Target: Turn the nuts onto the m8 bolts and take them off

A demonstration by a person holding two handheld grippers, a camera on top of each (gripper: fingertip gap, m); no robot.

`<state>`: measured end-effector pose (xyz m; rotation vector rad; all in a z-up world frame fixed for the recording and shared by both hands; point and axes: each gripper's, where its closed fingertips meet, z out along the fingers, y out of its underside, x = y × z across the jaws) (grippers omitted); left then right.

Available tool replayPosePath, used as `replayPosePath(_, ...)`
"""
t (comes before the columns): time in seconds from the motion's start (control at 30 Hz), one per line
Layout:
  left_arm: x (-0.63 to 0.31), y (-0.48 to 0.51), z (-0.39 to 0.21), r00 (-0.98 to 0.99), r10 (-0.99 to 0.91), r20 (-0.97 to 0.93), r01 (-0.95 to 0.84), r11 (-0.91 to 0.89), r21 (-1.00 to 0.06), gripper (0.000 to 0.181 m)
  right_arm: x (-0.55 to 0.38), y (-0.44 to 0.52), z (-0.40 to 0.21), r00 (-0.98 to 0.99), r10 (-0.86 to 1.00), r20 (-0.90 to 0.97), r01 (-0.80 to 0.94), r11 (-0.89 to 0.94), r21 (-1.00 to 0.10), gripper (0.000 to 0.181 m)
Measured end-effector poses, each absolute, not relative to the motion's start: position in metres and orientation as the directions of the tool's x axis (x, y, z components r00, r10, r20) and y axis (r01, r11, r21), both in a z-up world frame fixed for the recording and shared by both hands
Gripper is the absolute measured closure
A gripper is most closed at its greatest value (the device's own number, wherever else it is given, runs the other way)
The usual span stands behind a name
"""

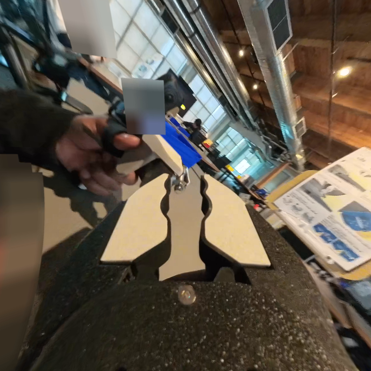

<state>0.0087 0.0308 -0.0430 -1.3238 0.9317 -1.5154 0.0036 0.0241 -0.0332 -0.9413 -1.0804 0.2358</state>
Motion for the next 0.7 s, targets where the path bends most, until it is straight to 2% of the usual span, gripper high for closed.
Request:
replayPosePath(0.2,0.009,0.03,-0.043,-0.036,-0.947,0.318,0.141,-0.32,-0.937,0.166,-0.001,0.031,-0.048,0.443,0.407,0.799,0.448,0.671,-0.591,0.153)
replayPosePath(0.33,0.009,0.029,-0.043,-0.039,-0.948,0.315,0.136,-0.317,-0.939,0.166,0.0,0.032,-0.045,0.453,0.386,0.803,0.453,0.677,-0.581,0.165)
replayPosePath(0.43,0.009,0.029,-0.043,-0.04,-0.948,0.315,0.135,-0.317,-0.939,0.166,0.0,0.031,-0.046,0.462,0.482,0.744,0.397,0.638,-0.66,0.165)
replayPosePath(0.53,0.009,0.028,-0.043,-0.044,-0.95,0.308,0.134,-0.312,-0.941,0.167,-0.001,0.029,-0.047,0.458,0.657,0.599,0.288,0.528,-0.799,0.165)
replayPosePath(0.63,0.01,0.024,-0.043,-0.057,-0.954,0.294,0.128,-0.299,-0.946,0.166,-0.001,0.025,-0.047,0.388,0.877,0.283,0.101,0.264,-0.959,0.165)
replayPosePath(0.7,0.011,0.024,-0.044,-0.055,-0.956,0.289,0.119,-0.293,-0.949,0.166,-0.001,0.022,-0.048,0.292,0.956,0.017,-0.008,0.02,-1.0,0.165)
